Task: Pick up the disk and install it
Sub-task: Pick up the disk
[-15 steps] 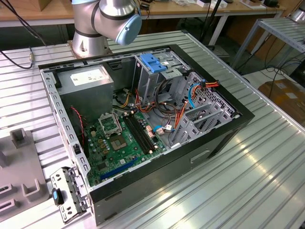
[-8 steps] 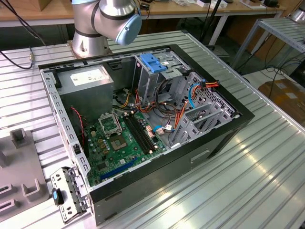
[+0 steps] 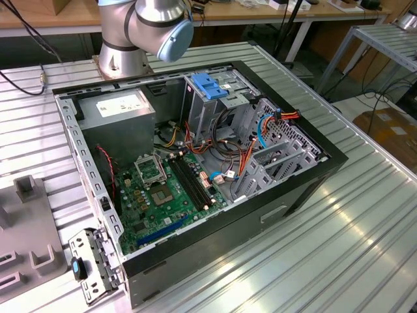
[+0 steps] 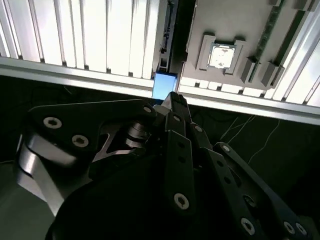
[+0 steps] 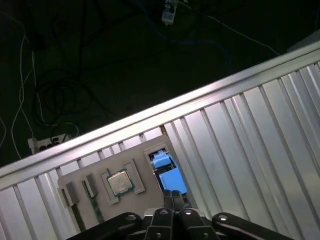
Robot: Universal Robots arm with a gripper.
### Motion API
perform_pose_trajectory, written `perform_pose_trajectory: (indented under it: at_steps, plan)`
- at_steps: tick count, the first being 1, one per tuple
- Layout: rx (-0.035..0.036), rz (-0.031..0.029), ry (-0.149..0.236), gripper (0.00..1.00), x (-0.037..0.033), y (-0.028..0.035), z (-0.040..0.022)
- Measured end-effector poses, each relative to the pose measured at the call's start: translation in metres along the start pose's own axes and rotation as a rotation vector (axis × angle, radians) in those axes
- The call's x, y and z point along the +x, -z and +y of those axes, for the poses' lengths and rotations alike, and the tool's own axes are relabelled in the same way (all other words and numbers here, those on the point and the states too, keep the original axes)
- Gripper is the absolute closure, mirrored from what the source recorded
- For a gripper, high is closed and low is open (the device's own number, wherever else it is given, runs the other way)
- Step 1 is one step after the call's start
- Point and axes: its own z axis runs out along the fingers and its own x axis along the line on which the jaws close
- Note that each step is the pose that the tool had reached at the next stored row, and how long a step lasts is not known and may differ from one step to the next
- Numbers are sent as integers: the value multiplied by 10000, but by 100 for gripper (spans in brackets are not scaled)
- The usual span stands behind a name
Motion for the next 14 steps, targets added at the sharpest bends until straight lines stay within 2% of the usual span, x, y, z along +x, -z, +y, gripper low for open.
perform_pose_trajectory:
  at_steps: [1, 3, 6, 8, 9, 14]
  plan:
    - [1, 7, 84, 89, -27, -11, 10]
    - [-2, 19, 298, 76, -50, -26, 19]
    - [-10, 51, 881, 58, -54, -52, 18]
    - [-14, 69, 1249, 58, -54, -73, 18]
    - [-18, 79, 1419, 52, -54, -83, 18]
    - [-28, 117, 2122, 52, -52, -146, 15]
